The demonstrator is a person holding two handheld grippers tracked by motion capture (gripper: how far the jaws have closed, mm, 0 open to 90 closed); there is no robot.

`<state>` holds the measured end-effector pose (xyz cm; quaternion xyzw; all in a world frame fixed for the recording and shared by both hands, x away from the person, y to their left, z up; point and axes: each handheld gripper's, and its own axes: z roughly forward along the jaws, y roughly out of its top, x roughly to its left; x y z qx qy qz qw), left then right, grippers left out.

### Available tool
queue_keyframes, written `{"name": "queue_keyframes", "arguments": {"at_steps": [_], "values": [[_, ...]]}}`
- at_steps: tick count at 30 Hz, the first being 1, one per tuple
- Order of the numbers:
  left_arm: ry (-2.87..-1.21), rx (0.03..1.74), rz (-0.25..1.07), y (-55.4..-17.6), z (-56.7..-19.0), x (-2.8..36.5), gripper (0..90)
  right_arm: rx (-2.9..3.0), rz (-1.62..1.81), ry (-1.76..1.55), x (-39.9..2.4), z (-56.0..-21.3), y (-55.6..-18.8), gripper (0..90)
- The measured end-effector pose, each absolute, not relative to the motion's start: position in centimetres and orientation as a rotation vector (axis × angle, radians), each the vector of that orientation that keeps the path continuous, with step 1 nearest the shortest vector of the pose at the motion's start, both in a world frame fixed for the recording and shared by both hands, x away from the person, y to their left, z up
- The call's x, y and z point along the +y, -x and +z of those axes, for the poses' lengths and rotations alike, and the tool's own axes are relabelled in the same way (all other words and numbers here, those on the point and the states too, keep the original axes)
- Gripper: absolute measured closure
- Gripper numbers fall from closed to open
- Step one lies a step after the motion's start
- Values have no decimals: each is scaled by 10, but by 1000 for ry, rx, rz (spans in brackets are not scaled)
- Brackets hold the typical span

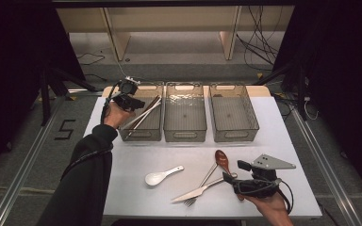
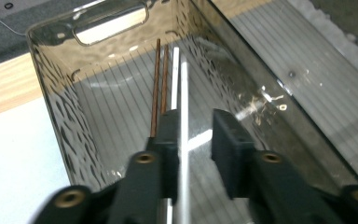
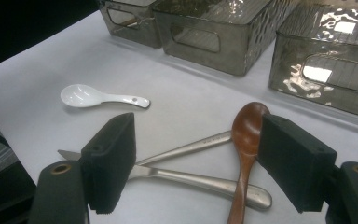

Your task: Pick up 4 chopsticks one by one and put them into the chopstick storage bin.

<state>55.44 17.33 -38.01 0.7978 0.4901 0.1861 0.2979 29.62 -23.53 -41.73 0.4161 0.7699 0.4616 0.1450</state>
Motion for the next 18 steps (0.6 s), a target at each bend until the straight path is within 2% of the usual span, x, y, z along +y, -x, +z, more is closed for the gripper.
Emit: {"name": "queue_keyframes", "arguments": {"at_steps": [2,8,14,18], "values": [[-2124,1287,489,-553,-379,172,693,2217,1330,-1198,-235,-417,-296,288],[-2104,1265,453,-544,-370,171,588,2215,1328,-1200,-235,-417,-296,288],[-2067,1246,352,-526,-367,173,444,2216,1326,-1199,-235,-417,-296,288],[-2080,1233,274,-510,-368,173,388,2216,1321,-1201,-234,-417,-295,288]]}}
